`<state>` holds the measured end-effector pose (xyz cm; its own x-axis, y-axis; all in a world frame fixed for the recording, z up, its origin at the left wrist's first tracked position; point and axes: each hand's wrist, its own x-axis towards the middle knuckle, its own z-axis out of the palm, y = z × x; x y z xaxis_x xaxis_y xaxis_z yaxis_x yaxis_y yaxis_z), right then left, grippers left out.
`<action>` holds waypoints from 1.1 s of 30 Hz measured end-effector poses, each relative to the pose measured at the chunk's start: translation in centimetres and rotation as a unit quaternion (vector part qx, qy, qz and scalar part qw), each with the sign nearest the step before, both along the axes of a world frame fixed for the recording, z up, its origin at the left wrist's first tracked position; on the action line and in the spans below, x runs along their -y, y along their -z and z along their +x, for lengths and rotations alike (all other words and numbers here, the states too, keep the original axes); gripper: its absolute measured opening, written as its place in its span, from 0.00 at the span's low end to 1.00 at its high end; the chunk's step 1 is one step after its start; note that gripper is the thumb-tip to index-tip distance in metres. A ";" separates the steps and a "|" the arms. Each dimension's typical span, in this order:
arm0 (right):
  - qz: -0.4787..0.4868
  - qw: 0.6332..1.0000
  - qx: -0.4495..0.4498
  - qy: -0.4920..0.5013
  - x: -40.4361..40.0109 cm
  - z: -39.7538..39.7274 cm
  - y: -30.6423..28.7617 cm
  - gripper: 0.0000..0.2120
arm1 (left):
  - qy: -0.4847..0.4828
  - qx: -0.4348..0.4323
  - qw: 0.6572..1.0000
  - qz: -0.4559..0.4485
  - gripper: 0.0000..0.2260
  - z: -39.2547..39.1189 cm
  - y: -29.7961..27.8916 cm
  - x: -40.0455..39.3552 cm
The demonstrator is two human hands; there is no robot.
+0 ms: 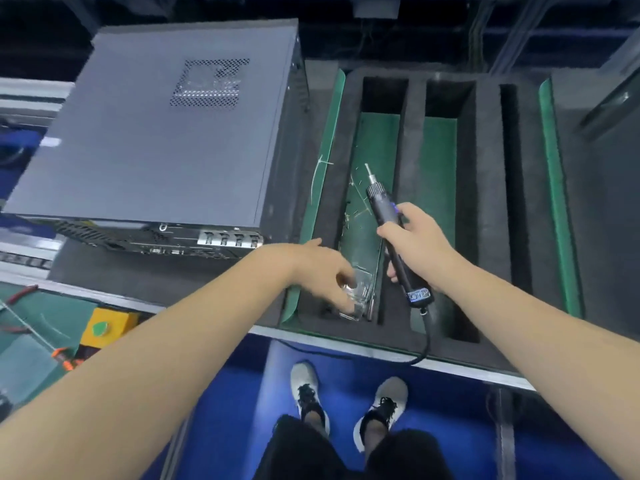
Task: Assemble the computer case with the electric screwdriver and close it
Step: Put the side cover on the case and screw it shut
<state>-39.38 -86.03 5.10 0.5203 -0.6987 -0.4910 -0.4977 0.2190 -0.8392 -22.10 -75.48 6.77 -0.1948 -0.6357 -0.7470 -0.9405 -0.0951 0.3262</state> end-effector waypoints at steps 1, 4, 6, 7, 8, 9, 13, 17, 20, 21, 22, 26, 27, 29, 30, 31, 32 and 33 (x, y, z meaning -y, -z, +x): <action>0.003 1.000 -0.007 -0.004 0.1 0.3 0.3 0.08 | 0.027 0.027 0.999 0.014 0.26 -0.1 0.3 -0.4; 0.007 1.000 -0.028 -0.007 0.2 0.8 1.1 0.09 | 0.069 0.074 0.991 -0.086 0.10 -0.5 1.0 -0.5; 0.010 0.999 -0.033 -0.005 0.3 1.0 1.3 0.08 | 0.046 0.094 0.981 -0.166 0.07 -0.6 1.0 0.0; 0.013 0.999 -0.034 -0.003 0.3 1.1 1.4 0.09 | 0.028 0.107 0.975 -0.194 0.08 -0.5 0.9 0.3; 0.016 0.999 -0.033 0.001 0.4 1.1 1.4 0.09 | 0.012 0.123 0.968 -0.220 0.08 -0.5 0.8 0.8; 0.021 0.999 -0.031 0.006 0.5 1.1 1.4 0.10 | -0.002 0.137 0.960 -0.242 0.08 -0.4 0.7 1.3; 0.037 0.999 -0.007 0.038 0.7 0.9 1.7 0.11 | -0.066 0.161 0.937 -0.303 0.11 -0.4 0.0 3.3; 0.043 0.998 0.007 0.049 0.6 0.7 2.0 0.10 | -0.121 0.168 0.926 -0.316 0.15 0.0 -0.5 4.5; 0.044 0.998 0.010 0.050 0.7 0.7 2.1 0.10 | -0.160 0.170 0.926 -0.297 0.15 0.3 -0.2 5.0; 0.045 0.998 0.012 0.050 0.7 0.7 2.2 0.10 | -0.172 0.167 0.926 -0.292 0.15 0.4 -0.1 5.1; 0.047 0.998 0.015 0.050 0.6 0.7 2.2 0.09 | -0.184 0.164 0.926 -0.287 0.15 0.4 0.1 5.1; 0.041 0.998 0.020 0.050 0.6 0.7 2.3 0.08 | -0.142 0.107 0.947 -0.268 0.12 0.3 0.6 4.8; 0.039 0.998 0.020 0.051 0.6 0.8 2.2 0.07 | -0.115 0.084 0.958 -0.250 0.16 0.2 0.7 4.5; 0.037 0.998 0.022 0.052 0.6 0.7 2.2 0.06 | -0.118 0.063 0.963 -0.234 0.22 0.0 1.0 3.7; 0.036 0.998 0.024 0.053 0.5 0.7 2.3 0.06 | -0.150 0.063 0.953 -0.254 0.21 -0.1 1.1 3.3; 0.036 0.998 0.025 0.053 0.5 0.7 2.3 0.06 | -0.190 0.068 0.935 -0.292 0.19 -0.4 1.1 2.7; 0.037 0.998 0.027 0.053 0.5 0.7 2.4 0.06 | -0.217 0.088 0.914 -0.332 0.15 -0.7 1.1 2.2; 0.042 0.997 0.028 0.052 0.5 0.7 2.5 0.07 | -0.204 0.119 0.904 -0.356 0.12 -1.1 1.3 1.5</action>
